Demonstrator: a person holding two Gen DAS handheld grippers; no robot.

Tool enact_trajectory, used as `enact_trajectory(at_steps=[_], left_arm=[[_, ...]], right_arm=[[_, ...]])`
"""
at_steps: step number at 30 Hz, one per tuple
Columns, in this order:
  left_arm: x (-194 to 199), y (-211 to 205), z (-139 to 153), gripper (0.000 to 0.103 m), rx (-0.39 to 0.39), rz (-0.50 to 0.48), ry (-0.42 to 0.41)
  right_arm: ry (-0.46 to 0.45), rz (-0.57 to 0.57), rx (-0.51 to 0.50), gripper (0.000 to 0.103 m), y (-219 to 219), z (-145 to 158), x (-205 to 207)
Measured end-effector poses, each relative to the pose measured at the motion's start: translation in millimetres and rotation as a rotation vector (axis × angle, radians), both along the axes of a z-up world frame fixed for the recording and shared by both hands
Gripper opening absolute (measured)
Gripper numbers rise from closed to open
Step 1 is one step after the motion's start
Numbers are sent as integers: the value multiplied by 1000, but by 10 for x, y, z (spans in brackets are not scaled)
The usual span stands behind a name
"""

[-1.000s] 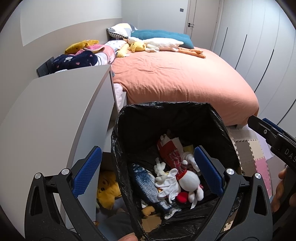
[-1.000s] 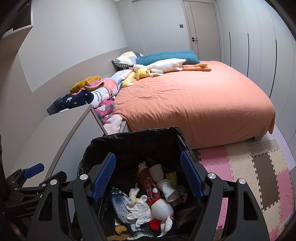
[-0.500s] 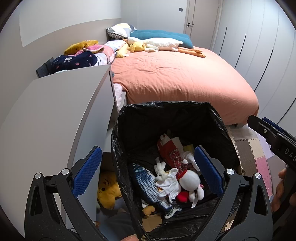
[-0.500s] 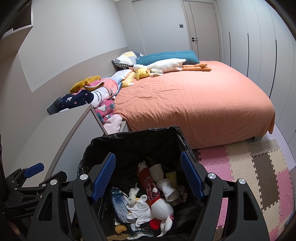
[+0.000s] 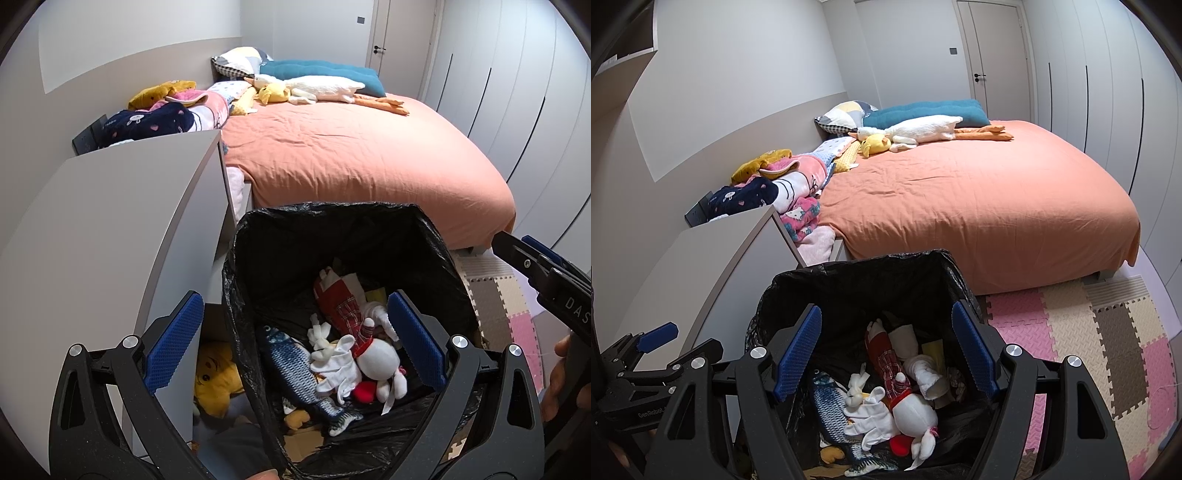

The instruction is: Collect trash

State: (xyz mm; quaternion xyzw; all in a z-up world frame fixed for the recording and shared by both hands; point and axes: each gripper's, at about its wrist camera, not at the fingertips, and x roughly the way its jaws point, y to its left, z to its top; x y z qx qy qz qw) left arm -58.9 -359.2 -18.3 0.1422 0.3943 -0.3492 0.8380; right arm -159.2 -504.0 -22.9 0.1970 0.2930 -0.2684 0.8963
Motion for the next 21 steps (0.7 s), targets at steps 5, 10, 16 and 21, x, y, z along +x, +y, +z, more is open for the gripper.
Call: enact_trajectory(at_steps=[5, 10, 16, 21], left_arm=[[5, -4, 3, 96, -4, -5, 6], [6, 8, 13, 96, -9, -7, 10], [-6, 2, 18, 96, -15, -11, 6], [-1, 0, 7, 96, -16, -11, 9]], right_arm=[[1, 0, 0, 74, 3, -5, -1], [1, -1, 1, 74, 1, -10, -3], [3, 0, 1, 74, -2, -12, -3], [3, -1, 1, 74, -9, -14, -9]])
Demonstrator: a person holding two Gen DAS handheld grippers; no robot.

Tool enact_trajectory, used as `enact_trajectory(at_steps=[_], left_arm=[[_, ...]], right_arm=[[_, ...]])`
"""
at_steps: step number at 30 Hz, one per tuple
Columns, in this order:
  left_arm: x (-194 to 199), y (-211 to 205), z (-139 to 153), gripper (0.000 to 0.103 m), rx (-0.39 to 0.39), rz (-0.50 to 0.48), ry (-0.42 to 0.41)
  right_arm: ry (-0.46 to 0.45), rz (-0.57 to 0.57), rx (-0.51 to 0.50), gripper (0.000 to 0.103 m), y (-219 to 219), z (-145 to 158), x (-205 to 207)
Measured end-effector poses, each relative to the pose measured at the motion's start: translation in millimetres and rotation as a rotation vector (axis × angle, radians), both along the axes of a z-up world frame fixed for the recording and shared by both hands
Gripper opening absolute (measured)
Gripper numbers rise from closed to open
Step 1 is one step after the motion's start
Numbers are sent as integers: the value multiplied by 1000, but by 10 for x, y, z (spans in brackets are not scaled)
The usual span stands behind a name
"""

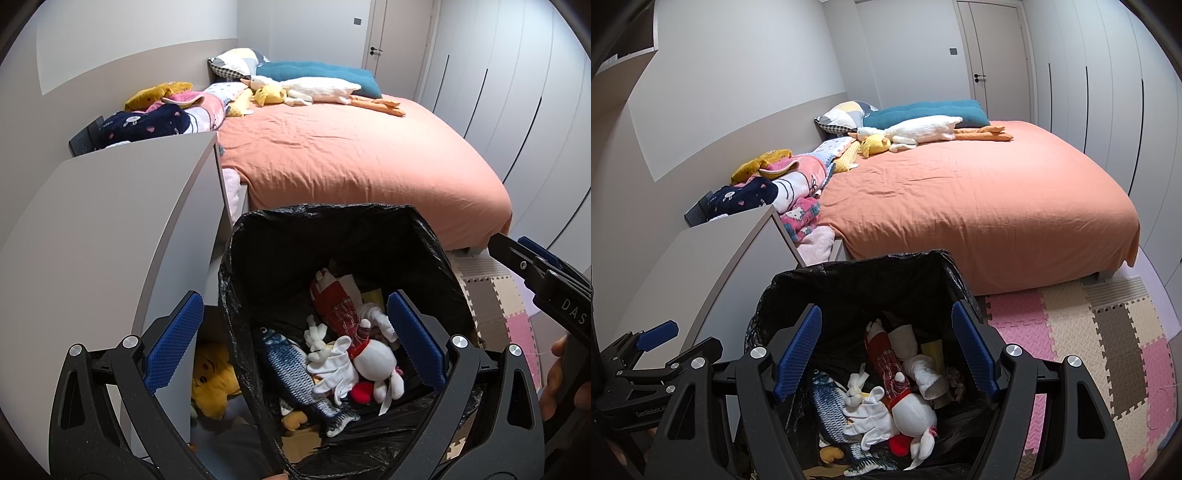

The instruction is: Collect trash

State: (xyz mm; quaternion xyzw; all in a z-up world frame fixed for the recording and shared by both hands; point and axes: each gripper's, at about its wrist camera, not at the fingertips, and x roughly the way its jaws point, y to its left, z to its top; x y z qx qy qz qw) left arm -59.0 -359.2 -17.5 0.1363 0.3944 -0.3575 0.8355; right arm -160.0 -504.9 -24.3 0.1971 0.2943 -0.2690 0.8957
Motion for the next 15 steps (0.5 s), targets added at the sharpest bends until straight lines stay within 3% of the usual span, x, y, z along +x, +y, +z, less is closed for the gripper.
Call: enact_trajectory(at_steps=[15], left_arm=[[-59, -37, 9, 96, 8, -18, -23]], right_arm=[[0, 1, 0, 74, -8, 6, 0]])
